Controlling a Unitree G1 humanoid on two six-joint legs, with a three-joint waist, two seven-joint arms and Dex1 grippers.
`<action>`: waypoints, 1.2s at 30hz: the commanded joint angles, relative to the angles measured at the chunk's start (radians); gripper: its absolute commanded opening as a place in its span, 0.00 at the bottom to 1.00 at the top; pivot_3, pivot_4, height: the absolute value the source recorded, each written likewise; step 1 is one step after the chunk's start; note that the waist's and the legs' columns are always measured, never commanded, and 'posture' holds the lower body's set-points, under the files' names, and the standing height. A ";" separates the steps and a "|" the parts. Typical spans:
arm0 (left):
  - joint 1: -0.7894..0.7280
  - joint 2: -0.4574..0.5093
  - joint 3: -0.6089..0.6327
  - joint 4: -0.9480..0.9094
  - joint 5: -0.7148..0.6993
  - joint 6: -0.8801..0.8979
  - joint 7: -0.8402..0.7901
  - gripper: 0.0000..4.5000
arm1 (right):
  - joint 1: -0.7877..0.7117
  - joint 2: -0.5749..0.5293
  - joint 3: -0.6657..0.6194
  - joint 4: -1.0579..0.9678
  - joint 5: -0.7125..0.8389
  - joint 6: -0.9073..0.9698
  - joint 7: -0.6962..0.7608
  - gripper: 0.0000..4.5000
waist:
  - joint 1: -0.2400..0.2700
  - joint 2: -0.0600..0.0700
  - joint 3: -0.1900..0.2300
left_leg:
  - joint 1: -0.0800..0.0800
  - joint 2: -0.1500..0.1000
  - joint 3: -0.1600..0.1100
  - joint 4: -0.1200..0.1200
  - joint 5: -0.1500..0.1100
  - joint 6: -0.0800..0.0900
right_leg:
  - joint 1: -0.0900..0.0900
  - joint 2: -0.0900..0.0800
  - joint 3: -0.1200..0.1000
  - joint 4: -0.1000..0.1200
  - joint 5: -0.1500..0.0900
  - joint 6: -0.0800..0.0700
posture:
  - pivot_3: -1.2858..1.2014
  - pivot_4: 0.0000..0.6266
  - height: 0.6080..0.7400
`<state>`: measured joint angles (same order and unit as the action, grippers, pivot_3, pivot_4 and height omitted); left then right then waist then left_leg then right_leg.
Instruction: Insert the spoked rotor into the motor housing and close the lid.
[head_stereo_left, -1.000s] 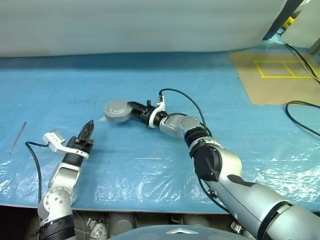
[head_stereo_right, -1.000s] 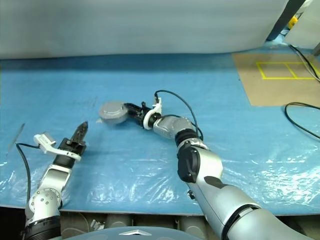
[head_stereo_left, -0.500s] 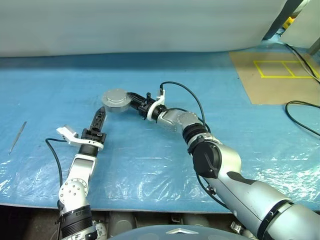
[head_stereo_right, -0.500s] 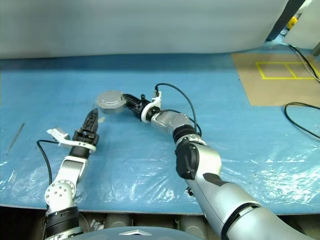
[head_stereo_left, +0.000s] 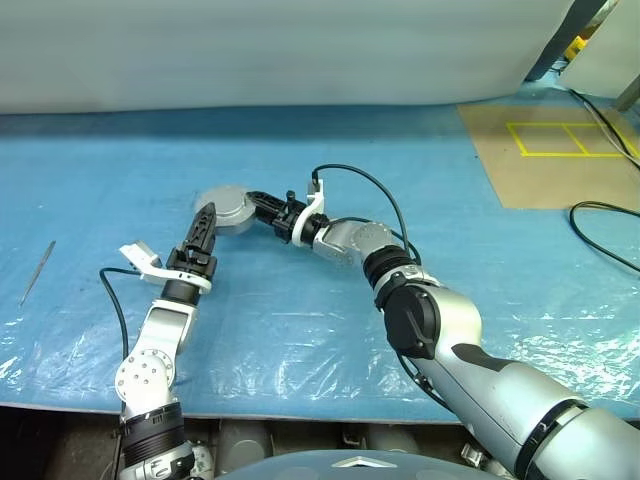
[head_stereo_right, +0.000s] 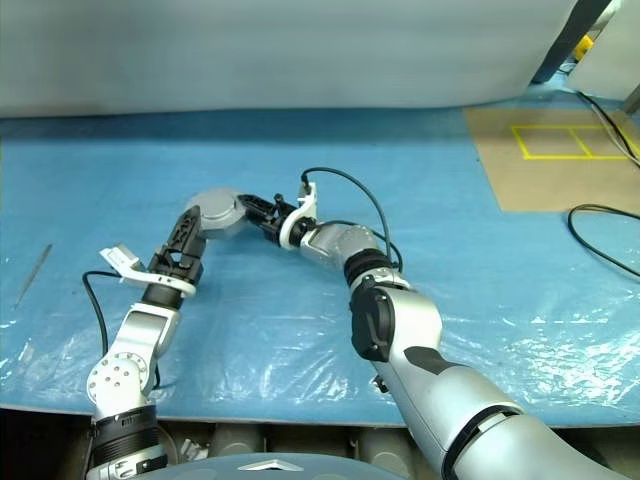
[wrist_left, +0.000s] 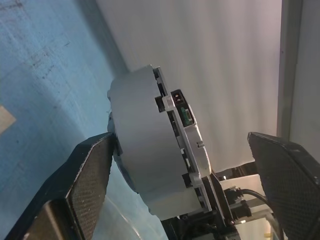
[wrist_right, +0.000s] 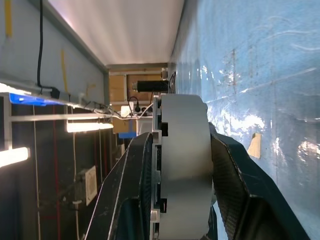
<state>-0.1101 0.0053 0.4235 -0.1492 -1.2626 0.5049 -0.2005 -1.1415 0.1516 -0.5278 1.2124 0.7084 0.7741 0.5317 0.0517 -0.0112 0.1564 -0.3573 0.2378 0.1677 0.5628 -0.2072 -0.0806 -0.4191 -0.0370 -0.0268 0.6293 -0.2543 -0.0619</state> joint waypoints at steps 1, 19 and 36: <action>-0.038 0.007 -0.028 0.029 0.034 -0.001 0.007 0.99 | -0.052 0.083 0.042 -0.050 0.007 0.078 0.098 0.30 | 0.000 0.000 0.000 | 0.000 0.000 0.000 0.000 0.000 0.000 | 0.000 0.000 0.000 0.000 0.000 0.000 | 0.52 0.24 1.00; -0.072 -0.008 -0.007 0.088 0.037 -0.018 -0.041 0.68 | -0.039 0.083 0.135 -0.092 -0.055 0.115 0.192 0.30 | 0.005 0.000 0.001 | 0.000 0.000 -0.002 0.008 0.000 0.000 | -0.001 0.000 0.000 0.011 0.000 -0.001 | 0.52 0.24 1.00; -0.124 -0.079 0.055 0.115 0.008 -0.129 -0.045 0.66 | -0.042 0.072 0.083 -0.048 -0.047 -0.010 0.080 0.30 | 0.006 0.000 0.001 | 0.000 0.000 -0.002 0.009 0.000 0.000 | -0.001 0.000 0.000 0.011 0.000 -0.001 | 0.52 0.24 1.00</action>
<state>-0.2185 -0.0793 0.4278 0.0075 -1.2311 0.4320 -0.2252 -1.1416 0.1528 -0.4165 1.1850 0.6323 0.8044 0.6181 0.0578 -0.0114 0.1571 -0.3576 0.2381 0.1654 0.5714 -0.2072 -0.0805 -0.4200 -0.0374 -0.0265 0.6402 -0.2540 -0.0632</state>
